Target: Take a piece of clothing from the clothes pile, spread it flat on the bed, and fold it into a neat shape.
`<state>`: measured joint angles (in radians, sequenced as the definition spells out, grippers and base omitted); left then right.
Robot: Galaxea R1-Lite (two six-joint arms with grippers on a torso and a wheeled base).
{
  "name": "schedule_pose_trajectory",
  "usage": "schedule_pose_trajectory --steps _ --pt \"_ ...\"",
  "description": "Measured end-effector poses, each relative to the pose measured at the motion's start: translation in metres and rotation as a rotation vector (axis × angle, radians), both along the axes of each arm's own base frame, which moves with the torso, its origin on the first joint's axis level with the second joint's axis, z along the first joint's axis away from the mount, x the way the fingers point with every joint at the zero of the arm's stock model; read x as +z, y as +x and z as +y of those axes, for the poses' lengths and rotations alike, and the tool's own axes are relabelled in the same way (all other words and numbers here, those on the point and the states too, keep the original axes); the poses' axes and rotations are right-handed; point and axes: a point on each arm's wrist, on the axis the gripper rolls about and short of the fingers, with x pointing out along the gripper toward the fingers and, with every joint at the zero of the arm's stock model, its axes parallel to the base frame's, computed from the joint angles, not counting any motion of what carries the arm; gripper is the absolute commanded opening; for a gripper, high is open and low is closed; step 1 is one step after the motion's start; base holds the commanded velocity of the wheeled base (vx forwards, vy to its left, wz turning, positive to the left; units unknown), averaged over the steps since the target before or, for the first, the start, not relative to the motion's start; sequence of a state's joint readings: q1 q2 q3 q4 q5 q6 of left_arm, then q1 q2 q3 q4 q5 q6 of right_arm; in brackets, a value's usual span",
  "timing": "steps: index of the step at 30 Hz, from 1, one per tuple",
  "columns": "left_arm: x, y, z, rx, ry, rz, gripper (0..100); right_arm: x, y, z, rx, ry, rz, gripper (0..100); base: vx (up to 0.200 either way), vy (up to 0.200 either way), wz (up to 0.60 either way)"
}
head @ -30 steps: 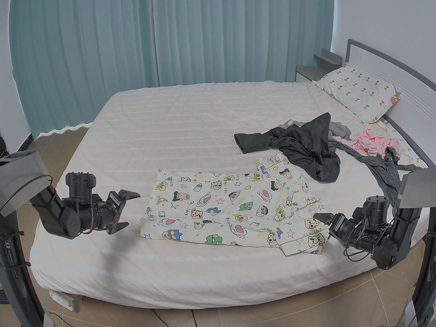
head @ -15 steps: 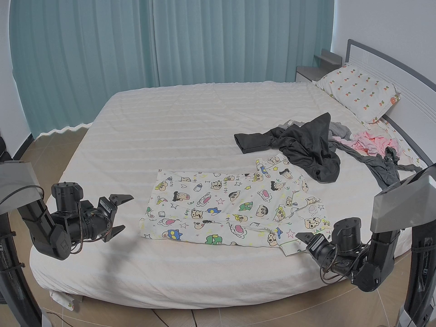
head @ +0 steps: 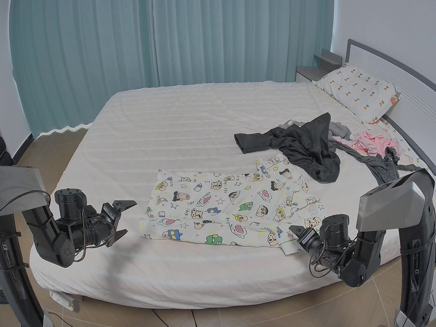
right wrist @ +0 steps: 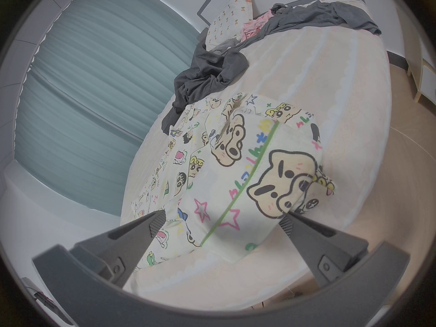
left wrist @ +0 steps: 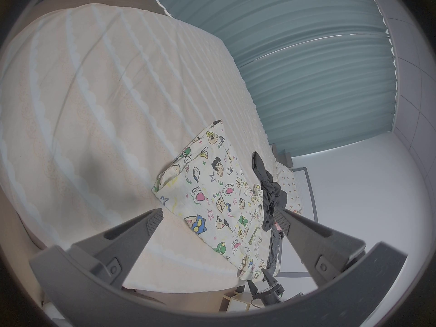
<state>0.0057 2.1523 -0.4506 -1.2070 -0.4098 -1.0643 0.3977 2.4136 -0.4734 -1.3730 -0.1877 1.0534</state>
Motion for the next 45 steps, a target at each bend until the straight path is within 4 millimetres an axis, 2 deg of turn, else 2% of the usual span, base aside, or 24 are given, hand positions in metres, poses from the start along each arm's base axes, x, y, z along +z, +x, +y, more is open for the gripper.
schedule_pose_trajectory --steps 6,7,22,29,37,45 --pt "-0.001 0.0 0.0 0.0 0.0 0.004 100 -0.001 0.002 0.001 -0.002 0.002 -0.005 100 0.0 0.0 0.0" --pt "-0.001 0.0 0.0 0.0 0.001 0.006 100 -0.001 0.001 0.001 -0.002 0.0 -0.004 0 0.0 0.0 0.0" --pt "-0.003 -0.001 0.0 -0.013 0.025 -0.001 100 0.004 -0.013 -0.001 0.01 -0.011 0.02 0 0.0 0.0 0.0" --pt "-0.005 -0.002 -0.001 -0.021 0.035 0.005 100 0.021 -0.014 0.007 0.046 0.0 -0.019 0 0.0 0.0 0.0" --pt "-0.006 -0.003 -0.002 -0.021 0.037 0.008 100 0.044 0.002 0.013 0.071 -0.004 -0.029 0 0.0 0.0 0.0" --pt "-0.006 -0.003 -0.002 -0.021 0.037 0.009 100 0.072 0.038 0.017 0.058 -0.01 -0.056 0 0.0 0.0 0.0"
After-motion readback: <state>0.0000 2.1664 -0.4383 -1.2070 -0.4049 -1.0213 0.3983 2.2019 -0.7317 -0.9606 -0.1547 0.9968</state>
